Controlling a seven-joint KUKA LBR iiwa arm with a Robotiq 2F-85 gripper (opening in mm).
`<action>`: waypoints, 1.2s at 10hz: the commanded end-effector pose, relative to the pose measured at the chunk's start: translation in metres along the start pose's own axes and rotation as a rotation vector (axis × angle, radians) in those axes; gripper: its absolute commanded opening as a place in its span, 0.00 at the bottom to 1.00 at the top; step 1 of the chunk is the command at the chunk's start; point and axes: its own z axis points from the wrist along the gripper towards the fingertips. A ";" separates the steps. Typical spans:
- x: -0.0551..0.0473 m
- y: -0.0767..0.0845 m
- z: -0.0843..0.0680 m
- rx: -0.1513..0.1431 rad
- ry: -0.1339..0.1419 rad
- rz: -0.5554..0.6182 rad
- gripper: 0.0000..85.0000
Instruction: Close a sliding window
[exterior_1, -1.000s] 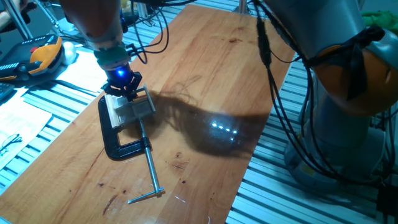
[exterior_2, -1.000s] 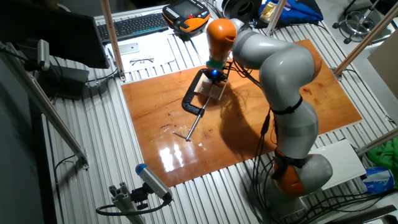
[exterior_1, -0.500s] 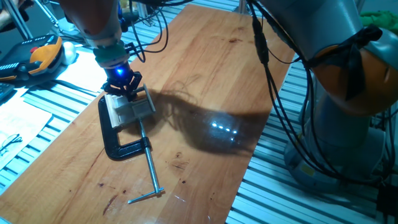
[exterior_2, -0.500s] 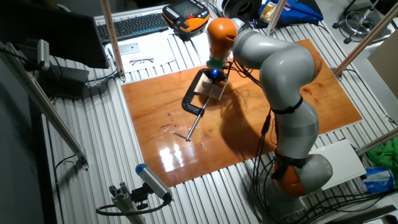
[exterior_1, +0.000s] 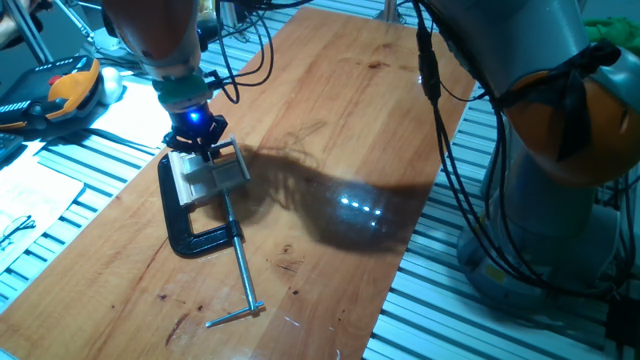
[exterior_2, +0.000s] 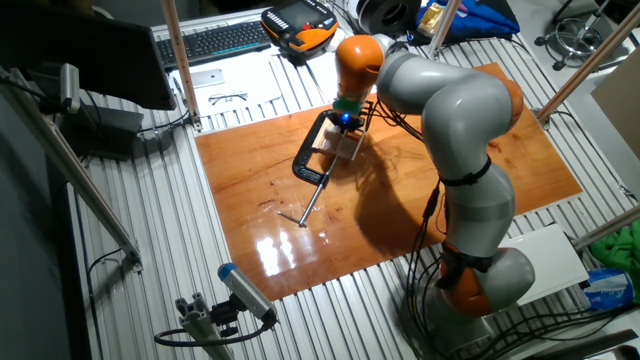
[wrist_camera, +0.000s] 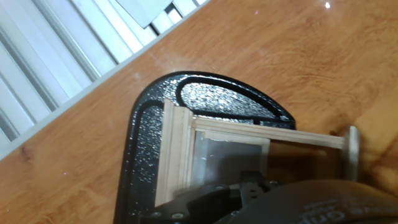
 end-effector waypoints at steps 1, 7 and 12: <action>-0.001 0.000 0.001 -0.001 0.000 -0.003 0.00; -0.003 0.000 0.004 0.008 0.009 -0.006 0.00; -0.004 0.000 0.005 0.019 0.027 -0.005 0.00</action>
